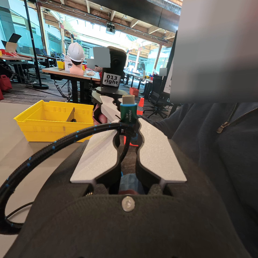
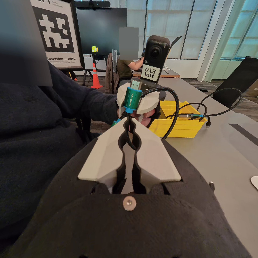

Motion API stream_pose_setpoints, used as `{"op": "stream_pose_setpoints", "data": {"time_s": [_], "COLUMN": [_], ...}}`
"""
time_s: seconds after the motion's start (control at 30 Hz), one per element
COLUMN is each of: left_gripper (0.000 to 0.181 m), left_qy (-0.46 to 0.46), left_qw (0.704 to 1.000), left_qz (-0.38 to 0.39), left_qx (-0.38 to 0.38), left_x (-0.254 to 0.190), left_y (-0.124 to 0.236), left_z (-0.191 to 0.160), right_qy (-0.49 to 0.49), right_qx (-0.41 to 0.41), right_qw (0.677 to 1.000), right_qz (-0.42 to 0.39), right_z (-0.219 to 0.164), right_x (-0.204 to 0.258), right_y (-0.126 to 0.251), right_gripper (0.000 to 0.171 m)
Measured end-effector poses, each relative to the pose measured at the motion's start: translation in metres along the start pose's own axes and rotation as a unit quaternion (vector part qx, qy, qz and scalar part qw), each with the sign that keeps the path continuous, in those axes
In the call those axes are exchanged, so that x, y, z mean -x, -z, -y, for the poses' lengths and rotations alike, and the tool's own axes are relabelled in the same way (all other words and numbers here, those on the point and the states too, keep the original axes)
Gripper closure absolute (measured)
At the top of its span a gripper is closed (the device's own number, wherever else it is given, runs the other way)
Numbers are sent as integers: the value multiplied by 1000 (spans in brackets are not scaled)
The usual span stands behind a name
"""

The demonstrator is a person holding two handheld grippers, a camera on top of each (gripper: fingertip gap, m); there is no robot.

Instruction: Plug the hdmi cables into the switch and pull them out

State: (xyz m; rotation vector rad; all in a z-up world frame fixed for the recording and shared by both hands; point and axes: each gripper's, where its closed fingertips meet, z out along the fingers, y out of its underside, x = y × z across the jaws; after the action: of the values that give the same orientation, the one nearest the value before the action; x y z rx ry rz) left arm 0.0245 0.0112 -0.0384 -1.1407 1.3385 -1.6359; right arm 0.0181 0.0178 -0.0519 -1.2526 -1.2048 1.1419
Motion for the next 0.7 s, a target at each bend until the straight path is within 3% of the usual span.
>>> {"op": "stream_pose_setpoints", "data": {"time_s": [0.33, 0.53, 0.6, 0.7], "left_gripper": [162, 162, 162, 162], "left_qy": [-78, -221, -224, -165], "left_qw": [995, 963, 960, 980], "left_qz": [43, 90, 97, 72], "left_qx": [48, 124, 139, 90], "left_x": [1, -10, -5, -7], "left_y": [0, -10, -7, 0], "left_z": [-4, -7, -10, 0], "right_qy": [-160, -287, -262, -187], "right_qx": [-23, -47, -43, -59], "right_qw": [987, 955, 963, 980], "right_qz": [27, 52, 31, 7], "right_z": [-7, -26, -23, -7], "right_x": [-8, -19, -21, -22], "right_y": [-2, -2, 1, 10], "right_gripper": [171, 171, 171, 171]}}
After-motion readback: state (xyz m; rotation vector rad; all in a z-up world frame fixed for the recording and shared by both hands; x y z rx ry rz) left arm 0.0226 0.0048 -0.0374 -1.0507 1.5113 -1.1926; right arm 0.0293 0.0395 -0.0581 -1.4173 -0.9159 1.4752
